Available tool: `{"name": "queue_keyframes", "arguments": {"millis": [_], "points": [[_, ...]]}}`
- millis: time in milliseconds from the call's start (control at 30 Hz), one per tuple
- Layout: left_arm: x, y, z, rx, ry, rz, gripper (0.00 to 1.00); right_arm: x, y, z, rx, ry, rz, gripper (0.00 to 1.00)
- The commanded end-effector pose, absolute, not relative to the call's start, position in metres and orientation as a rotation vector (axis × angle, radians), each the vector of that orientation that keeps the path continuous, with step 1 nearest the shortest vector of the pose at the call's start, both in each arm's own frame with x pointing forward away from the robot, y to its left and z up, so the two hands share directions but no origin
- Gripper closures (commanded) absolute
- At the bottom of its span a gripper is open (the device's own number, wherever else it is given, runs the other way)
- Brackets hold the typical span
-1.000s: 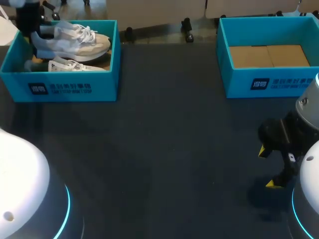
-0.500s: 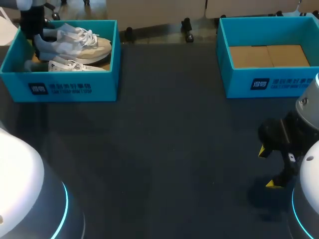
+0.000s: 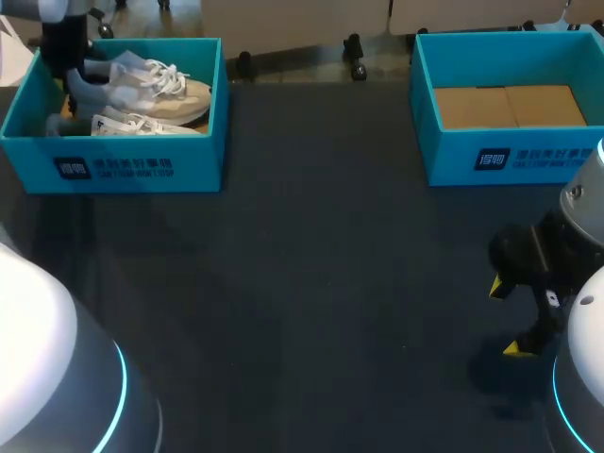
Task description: Take the shoe out of the shoebox, open the shoe tongue, remove and reinsert the insole, then place the shoe into the shoebox
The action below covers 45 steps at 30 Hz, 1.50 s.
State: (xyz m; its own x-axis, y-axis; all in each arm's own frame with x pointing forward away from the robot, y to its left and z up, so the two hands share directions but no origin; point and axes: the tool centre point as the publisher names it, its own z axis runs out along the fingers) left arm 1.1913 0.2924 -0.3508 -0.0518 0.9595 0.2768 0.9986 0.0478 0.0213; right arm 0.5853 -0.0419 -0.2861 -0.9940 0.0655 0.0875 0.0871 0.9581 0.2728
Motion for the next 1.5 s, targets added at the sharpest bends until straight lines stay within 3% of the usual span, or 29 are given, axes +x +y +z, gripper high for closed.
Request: {"name": "queue_keyframes", "arguments": {"millis": [33, 1200, 1300, 1400, 1500], "points": [[1.196, 0.294, -0.355, -2.028, -2.115, -0.284, 1.0, 0.585, -0.042, -0.287, -0.117, -3.033, -0.427, 0.0], [1.197, 0.297, -0.38, -1.99, -2.126, -0.153, 1.0, 0.585, -0.042, -0.287, -0.117, -3.033, -0.427, 0.0], [1.197, 0.298, -0.376, -1.994, -2.139, -0.134, 0.76, 0.585, -0.042, -0.287, -0.117, -3.033, -0.427, 0.0], [1.198, 0.297, -0.374, -1.99, -2.149, -0.124, 0.74, 0.585, -0.042, -0.287, -0.117, -3.033, -0.427, 0.0], [1.199, 0.297, -0.374, -1.99, -2.153, -0.116, 0.61, 0.585, -0.042, -0.287, -0.117, -3.033, -0.427, 0.0]]}}
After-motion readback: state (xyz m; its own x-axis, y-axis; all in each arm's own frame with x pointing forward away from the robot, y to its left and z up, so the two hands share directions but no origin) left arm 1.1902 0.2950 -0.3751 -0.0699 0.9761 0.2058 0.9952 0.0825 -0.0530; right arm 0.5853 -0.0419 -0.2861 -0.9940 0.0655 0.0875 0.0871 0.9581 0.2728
